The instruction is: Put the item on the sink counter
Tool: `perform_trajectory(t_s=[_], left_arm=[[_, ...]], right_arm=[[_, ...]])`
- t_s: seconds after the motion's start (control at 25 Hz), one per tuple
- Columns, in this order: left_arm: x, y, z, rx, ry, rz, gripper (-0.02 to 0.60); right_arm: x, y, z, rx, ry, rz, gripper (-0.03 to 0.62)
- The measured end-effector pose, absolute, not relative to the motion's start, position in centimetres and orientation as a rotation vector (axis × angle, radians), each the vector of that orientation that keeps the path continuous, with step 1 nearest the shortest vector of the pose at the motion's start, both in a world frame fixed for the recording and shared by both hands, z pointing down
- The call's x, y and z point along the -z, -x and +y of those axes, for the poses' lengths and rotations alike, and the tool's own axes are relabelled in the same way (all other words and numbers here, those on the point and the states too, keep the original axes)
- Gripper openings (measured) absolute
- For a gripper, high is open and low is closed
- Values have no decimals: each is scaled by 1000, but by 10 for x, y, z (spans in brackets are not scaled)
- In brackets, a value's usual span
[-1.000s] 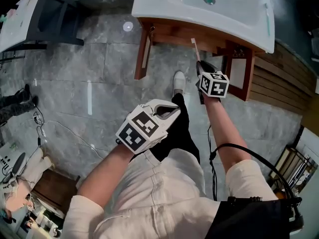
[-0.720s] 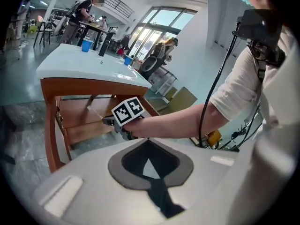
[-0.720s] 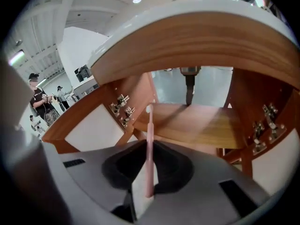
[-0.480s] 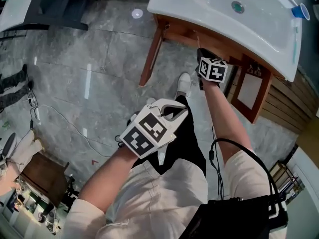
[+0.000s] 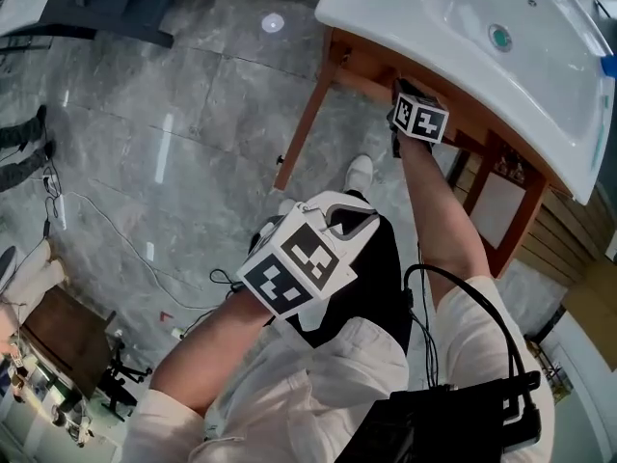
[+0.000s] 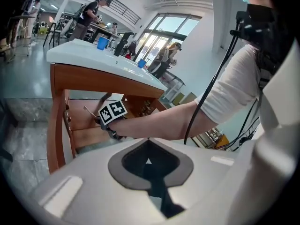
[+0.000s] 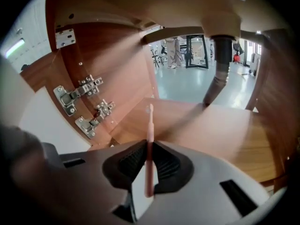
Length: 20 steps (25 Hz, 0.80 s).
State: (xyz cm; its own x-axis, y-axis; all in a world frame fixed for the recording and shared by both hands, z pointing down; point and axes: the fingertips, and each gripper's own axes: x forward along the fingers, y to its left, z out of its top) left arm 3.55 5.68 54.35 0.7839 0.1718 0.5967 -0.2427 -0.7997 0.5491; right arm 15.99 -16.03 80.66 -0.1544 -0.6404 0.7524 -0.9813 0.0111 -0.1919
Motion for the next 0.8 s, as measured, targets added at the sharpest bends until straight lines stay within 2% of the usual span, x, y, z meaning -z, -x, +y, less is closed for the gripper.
perform_trajectory(t_s=[0.8], left_arm=[[-570,-39,43,-782,-2339,-19,5]], right_arm=[[-849,-162,-205,-793,-1658,-1832,48]])
